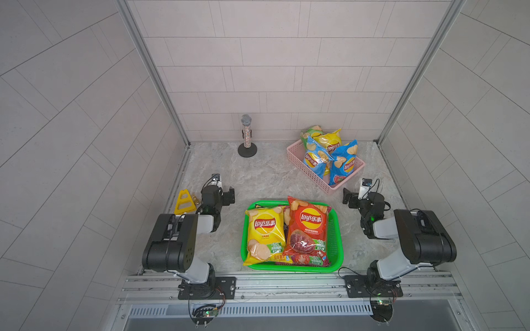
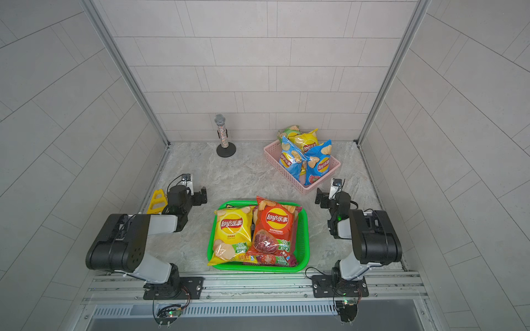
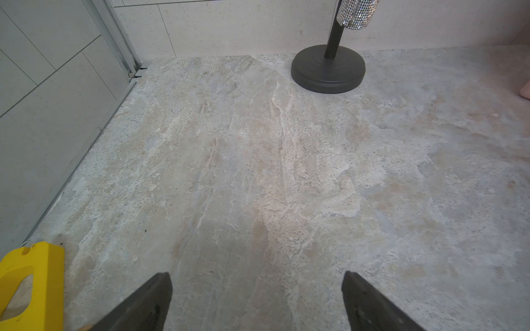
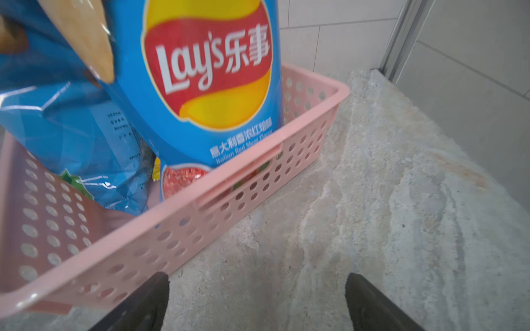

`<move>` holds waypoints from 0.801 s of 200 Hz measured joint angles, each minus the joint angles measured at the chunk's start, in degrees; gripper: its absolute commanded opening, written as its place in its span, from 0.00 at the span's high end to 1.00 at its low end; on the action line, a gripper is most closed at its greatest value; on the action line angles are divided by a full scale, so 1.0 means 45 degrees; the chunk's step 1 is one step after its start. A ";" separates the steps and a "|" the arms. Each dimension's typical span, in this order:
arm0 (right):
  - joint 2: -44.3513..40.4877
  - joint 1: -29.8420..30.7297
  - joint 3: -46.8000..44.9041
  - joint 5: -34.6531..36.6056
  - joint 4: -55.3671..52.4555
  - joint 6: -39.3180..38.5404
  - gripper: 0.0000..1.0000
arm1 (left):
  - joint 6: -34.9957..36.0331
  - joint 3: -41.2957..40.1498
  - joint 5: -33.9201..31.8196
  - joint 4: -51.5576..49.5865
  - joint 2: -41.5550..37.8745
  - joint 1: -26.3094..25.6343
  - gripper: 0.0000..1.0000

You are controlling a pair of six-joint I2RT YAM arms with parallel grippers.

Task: Put the potato chips into the basket
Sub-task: Reset both arms

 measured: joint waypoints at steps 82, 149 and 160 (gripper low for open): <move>-0.0083 0.0175 0.0427 0.0209 0.0209 -0.0087 0.00 | 0.0000 0.0000 0.0005 0.0000 0.0000 0.0000 0.00; -0.0083 0.0180 0.0447 0.0223 0.0189 -0.0092 0.00 | 0.0000 0.0005 0.0005 -0.0005 0.0000 0.0000 0.00; -0.0083 0.0180 0.0447 0.0223 0.0185 -0.0097 0.00 | 0.0000 0.0024 0.0005 -0.0010 0.0005 0.0000 0.00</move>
